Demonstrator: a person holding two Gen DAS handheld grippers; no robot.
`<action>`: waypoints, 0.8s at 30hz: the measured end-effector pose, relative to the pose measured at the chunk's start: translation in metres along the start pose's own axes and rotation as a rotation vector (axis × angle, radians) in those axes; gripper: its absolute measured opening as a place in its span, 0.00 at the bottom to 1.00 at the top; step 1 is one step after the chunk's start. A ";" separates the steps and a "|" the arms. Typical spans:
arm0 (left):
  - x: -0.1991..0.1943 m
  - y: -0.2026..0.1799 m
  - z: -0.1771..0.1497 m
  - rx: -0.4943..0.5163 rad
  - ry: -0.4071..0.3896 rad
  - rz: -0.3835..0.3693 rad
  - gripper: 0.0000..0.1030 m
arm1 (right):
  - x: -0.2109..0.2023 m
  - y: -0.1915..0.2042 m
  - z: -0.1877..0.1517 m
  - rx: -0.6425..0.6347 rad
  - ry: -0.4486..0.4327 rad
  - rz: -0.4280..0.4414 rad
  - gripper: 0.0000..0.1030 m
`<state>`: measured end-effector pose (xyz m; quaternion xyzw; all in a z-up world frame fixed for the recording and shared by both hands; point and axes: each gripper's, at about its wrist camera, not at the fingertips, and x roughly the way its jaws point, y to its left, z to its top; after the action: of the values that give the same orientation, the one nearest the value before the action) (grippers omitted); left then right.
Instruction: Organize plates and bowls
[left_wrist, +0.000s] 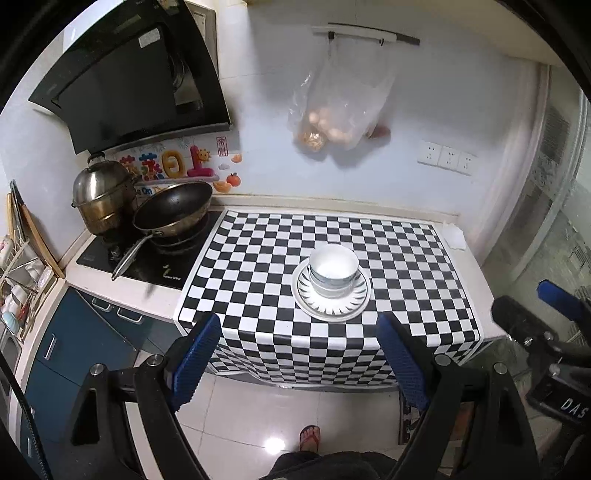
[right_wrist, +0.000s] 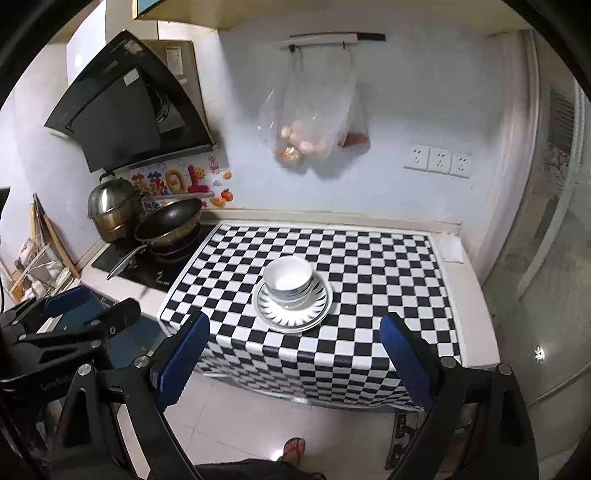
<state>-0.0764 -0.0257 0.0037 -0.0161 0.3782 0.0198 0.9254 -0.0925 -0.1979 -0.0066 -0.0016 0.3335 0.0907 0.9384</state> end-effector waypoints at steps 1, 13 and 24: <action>-0.002 0.000 0.000 -0.003 -0.010 0.004 0.84 | -0.003 -0.001 0.001 0.000 -0.012 -0.007 0.94; -0.009 0.001 0.003 -0.020 -0.049 0.014 0.84 | -0.013 -0.011 0.015 0.002 -0.063 -0.034 0.95; -0.008 0.000 0.002 -0.016 -0.034 0.017 0.84 | -0.007 -0.015 0.015 0.000 -0.041 -0.039 0.95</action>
<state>-0.0806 -0.0256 0.0107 -0.0198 0.3626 0.0309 0.9312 -0.0857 -0.2133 0.0088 -0.0064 0.3143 0.0726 0.9465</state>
